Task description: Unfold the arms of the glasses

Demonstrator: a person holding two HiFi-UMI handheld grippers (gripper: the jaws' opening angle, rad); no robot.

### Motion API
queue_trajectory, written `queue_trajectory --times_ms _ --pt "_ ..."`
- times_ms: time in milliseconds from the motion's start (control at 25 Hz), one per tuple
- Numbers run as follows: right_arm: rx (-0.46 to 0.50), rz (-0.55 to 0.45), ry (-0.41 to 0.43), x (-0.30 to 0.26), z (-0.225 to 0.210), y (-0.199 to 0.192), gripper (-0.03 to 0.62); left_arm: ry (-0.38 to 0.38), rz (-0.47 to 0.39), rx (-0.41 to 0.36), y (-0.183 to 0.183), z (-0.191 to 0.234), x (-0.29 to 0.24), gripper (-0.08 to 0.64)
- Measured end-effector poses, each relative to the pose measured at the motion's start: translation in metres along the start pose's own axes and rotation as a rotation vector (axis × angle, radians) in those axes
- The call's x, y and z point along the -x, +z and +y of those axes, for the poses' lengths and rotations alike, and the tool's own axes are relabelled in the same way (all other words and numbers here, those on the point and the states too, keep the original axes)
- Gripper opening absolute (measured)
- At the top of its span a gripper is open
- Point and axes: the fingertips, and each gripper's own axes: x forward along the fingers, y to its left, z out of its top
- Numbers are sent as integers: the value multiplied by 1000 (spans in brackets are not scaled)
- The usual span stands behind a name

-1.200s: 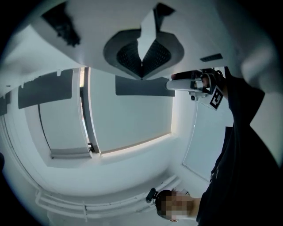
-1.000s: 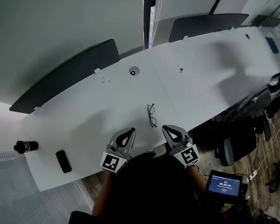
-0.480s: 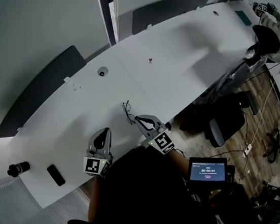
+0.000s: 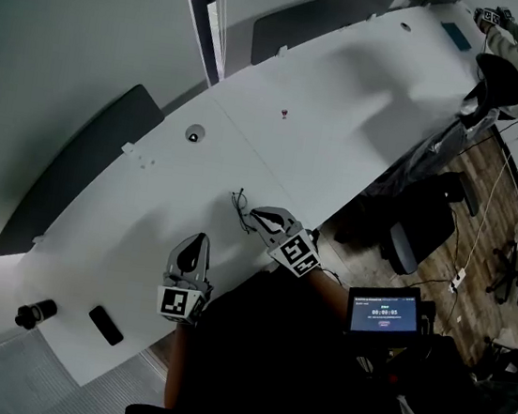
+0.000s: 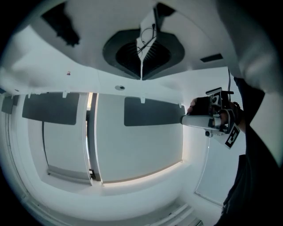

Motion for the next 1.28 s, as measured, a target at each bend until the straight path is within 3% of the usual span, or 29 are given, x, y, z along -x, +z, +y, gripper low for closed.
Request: queue_trajectory --times_ms 320,760,920,1120,1280 --pt "-23 81 18 -18 -3 -14 16 10 24 32 -10 3 -1 8" --pt "-91 232 9 -44 -7 -51 78 30 24 50 -25 25 -1 8" --pt "-61 324 20 -55 -1 -68 94 59 34 96 -22 29 3 8" --pt "-21 385 -11 -69 1 -82 109 64 -10 54 -16 36 9 8" --pt "-2 426 -7 -76 9 -88 120 68 4 44 -22 36 14 8"
